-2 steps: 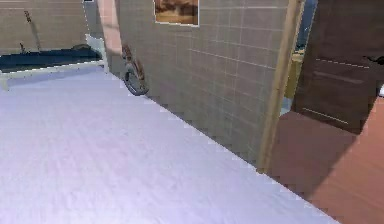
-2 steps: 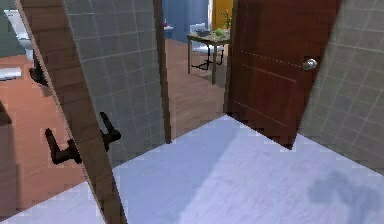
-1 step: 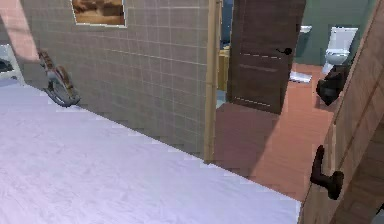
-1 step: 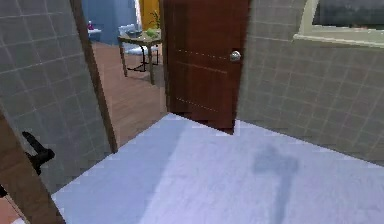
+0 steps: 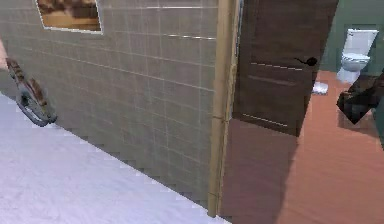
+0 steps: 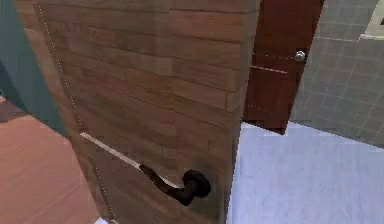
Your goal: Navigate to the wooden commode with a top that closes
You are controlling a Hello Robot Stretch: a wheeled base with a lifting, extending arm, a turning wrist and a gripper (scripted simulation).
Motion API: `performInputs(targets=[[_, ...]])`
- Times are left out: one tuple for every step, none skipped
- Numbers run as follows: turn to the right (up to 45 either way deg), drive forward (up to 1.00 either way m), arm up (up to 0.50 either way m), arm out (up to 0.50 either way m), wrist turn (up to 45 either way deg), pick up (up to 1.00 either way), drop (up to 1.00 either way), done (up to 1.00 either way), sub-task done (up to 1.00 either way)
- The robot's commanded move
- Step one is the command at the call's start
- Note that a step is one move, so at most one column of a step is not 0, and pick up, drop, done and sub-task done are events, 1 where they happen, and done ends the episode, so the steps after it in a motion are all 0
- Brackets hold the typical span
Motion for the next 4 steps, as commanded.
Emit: performInputs(targets=[[33.0,0.0,0.0,0.0,0.0,0.0,0.0,0.0,0.0],[0.0,0.5,0.0,0.0,0.0,0.0,0.0,0.0,0.0],[6.0,0.0,0.0,0.0,0.0,0.0,0.0,0.0,0.0],[0.0,1.0,0.0,0.0,0.0,0.0,0.0,0.0,0.0]])
